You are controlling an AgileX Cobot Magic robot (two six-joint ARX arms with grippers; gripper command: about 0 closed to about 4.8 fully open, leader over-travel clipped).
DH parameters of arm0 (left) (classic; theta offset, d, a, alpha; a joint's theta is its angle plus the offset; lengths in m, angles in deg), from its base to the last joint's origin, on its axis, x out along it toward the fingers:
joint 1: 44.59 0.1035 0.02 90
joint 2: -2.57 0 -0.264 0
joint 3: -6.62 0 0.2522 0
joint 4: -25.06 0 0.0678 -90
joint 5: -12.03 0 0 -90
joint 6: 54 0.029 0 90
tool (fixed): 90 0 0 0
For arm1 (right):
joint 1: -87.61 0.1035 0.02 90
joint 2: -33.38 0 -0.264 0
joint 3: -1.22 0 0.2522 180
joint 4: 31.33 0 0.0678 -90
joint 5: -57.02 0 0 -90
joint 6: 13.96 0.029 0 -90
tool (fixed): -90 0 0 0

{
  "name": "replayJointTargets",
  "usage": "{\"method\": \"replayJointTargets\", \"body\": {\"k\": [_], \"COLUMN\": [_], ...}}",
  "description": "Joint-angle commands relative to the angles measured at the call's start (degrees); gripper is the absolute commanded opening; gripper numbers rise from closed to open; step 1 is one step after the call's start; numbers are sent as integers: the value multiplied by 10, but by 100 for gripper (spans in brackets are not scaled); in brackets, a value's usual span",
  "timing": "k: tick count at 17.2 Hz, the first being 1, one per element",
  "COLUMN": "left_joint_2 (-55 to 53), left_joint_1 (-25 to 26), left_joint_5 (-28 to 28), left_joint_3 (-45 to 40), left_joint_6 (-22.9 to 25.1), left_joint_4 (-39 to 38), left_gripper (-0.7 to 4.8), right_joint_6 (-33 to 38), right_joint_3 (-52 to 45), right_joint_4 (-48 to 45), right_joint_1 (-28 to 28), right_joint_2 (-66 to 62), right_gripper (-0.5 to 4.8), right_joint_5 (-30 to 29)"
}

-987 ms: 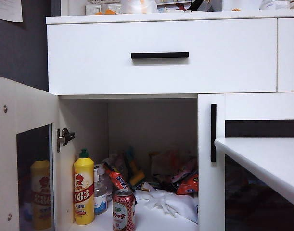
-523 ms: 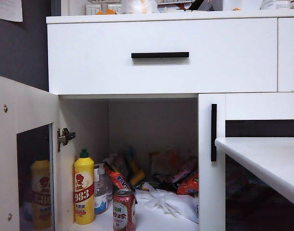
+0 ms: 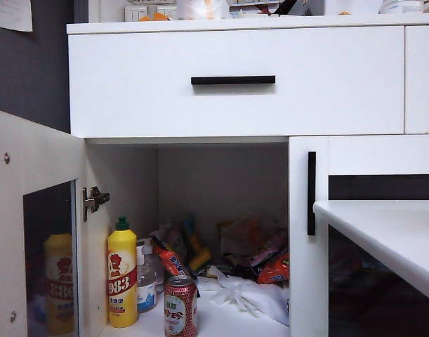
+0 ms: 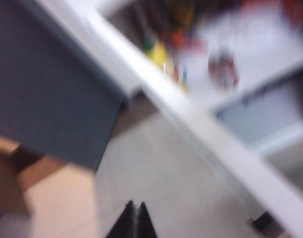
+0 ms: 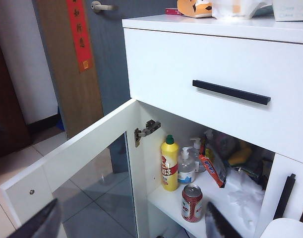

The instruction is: Open the left door of the white cabinet, pick up a can of beverage from the table on the right, place it inside the cabinet, and finally close the cabinet door.

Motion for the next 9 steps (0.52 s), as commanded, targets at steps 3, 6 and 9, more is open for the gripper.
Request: {"method": "replayJointTargets", "body": {"k": [3, 6, 9], "left_joint_2": [-113, -130, -138], "left_joint_1": [136, 207, 208], "left_joint_5": [-111, -235, -288], "left_joint_3": [2, 3, 2], "left_joint_6": [17, 29, 25], "left_joint_4": [25, 124, 150], "left_gripper": [-6, -6, -6], "right_joint_6": [3, 3, 3], "right_joint_3": [4, 4, 4], "right_joint_4": [-17, -17, -17], "right_joint_1": [0, 0, 0], "right_joint_2": [1, 6, 7], "right_gripper": [366, 366, 366], "right_joint_5": [0, 0, 0]}}
